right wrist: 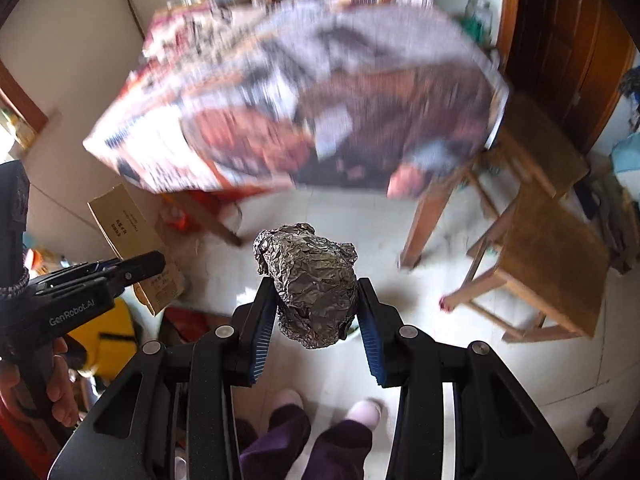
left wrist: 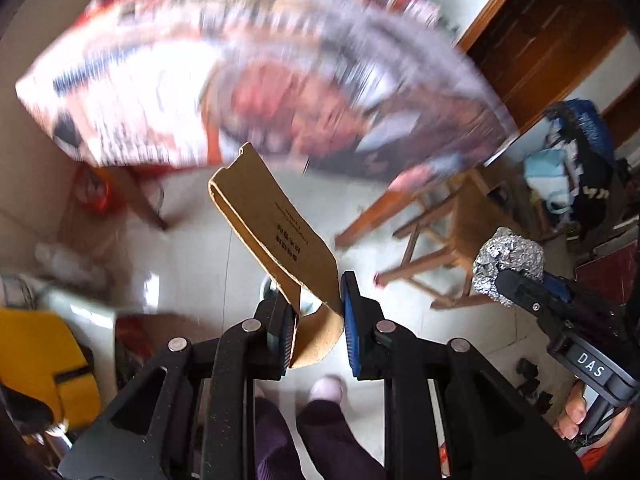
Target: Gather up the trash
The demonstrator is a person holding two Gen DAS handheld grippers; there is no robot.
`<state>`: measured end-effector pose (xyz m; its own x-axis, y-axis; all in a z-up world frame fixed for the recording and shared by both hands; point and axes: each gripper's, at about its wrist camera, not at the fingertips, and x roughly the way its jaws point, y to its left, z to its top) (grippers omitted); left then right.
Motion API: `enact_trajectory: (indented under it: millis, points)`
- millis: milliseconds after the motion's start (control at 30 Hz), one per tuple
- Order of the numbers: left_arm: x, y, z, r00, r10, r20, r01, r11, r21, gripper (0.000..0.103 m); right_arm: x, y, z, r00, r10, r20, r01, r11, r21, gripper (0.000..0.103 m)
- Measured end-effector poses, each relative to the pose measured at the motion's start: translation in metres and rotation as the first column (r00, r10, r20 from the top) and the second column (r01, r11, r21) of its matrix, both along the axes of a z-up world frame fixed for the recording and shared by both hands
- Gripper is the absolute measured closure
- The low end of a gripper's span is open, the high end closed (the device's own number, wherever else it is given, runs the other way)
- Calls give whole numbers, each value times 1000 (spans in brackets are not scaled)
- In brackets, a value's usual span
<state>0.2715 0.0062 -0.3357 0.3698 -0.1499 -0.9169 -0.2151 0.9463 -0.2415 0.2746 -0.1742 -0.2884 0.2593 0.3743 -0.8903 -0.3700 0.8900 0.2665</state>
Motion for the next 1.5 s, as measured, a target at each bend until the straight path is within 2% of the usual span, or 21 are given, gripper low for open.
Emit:
enact_trajectory:
  millis: [200,333,433,567,667,700,800,1100,1133,1167,1233,1367,1500]
  points:
    - [1,-4,-103,990,-2,-139,-3,999,-37,83,5,16,-89,996,42,-77,-45,998,-42,66]
    - [-1,-5,-154,982,5,-189,-13,999,-36,83,11,28,-140,988,75,-133,-79,997,-22,66]
    - [-4,-3,-185,975,22,-220,-33,998,-45,83,15,40,-166,983,114,-143,-119,993,-26,66]
    - [-5,1,-220,964,20,-265,-37,998,-58,83,23,51,-191,978,133,-164,-132,991,17,64]
    - [-5,1,-240,957,11,-289,-25,999,-46,83,32,57,-217,960,103,-260,-110,994,-12,39]
    - [-5,1,-244,955,12,-297,-25,999,-43,83,34,55,-224,957,86,-279,-90,996,-3,39]
    - [-4,0,-256,949,20,-314,-41,997,-60,83,36,47,-230,952,60,-299,-56,998,21,39]
    - [38,-18,-276,956,-15,-293,-14,995,-96,81,46,9,-212,965,-20,-261,7,999,-51,39]
    - [44,-20,-278,957,-21,-288,-9,995,-104,75,47,6,-210,965,-26,-260,13,999,-53,39]
    - [49,-23,-281,956,-25,-292,-5,995,-102,62,47,2,-208,966,-34,-257,21,998,-54,39]
    - [58,-27,-286,950,-16,-312,-9,997,-78,48,48,-4,-203,966,-52,-253,40,998,-52,39]
    - [62,-30,-285,944,-2,-330,-17,998,-55,48,47,-11,-194,966,-70,-250,62,997,-39,39]
    - [54,-30,-258,946,9,-325,-22,999,-37,48,44,-15,-173,969,-67,-240,63,998,-23,39]
